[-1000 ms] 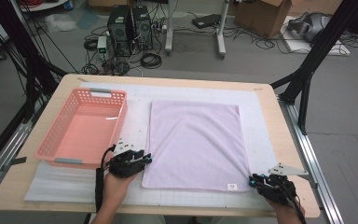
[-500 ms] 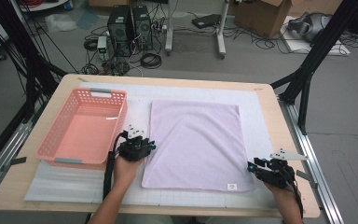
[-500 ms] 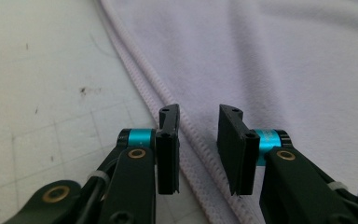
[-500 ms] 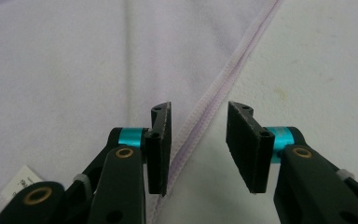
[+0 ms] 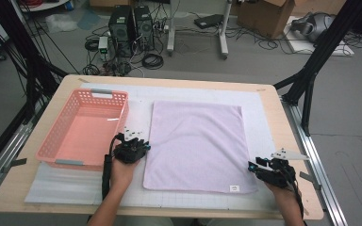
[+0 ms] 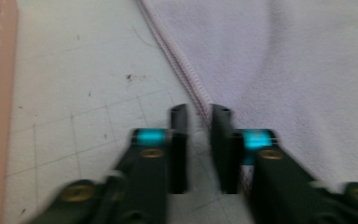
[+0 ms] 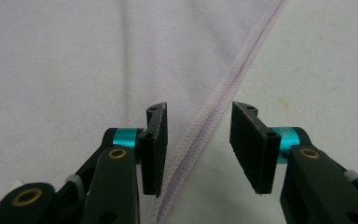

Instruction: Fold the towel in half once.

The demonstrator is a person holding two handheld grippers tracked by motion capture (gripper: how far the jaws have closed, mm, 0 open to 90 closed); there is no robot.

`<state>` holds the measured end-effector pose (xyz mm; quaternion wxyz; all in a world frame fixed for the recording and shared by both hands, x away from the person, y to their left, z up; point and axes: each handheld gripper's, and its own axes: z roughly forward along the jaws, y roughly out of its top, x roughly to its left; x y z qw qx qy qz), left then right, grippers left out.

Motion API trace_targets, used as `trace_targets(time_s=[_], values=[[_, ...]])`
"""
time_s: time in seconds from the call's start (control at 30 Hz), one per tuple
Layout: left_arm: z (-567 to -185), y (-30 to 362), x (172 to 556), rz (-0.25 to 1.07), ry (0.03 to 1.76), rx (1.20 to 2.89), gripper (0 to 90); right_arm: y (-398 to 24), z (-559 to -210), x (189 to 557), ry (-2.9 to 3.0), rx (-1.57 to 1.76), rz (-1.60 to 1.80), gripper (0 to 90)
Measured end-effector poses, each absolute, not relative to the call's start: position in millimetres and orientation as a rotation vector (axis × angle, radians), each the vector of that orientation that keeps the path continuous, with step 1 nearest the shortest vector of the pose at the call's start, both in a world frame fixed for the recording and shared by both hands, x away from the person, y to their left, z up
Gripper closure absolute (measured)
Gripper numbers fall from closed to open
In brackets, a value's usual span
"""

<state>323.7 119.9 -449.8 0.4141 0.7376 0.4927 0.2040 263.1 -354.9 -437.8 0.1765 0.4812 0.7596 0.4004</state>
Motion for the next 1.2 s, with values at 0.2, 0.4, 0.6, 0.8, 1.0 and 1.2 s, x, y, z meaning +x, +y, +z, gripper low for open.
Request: trace_targets(time_s=[0.2,0.4,0.6,0.8,1.0,1.2], values=[[-449,120,318,0.441,1.141,1.842,56.8,-347,-442,271,2.157,1.361,1.103,58.6],[-448,122,313,0.388,1.084,1.802,40.5,-341,-443,273,2.161,1.398,0.943,64.9],[-443,124,309,0.361,1.012,1.770,33.6,-358,-440,263,2.133,1.375,1.020,50.9],[-439,128,307,0.375,0.993,1.729,18.7,-368,-431,262,2.040,1.341,1.163,29.7],[-437,129,308,0.369,0.958,1.714,19.1,-366,-428,264,2.064,1.257,1.204,21.1],[-437,131,309,0.369,0.964,1.726,19.1,-359,-428,265,2.090,1.215,1.186,20.2]])
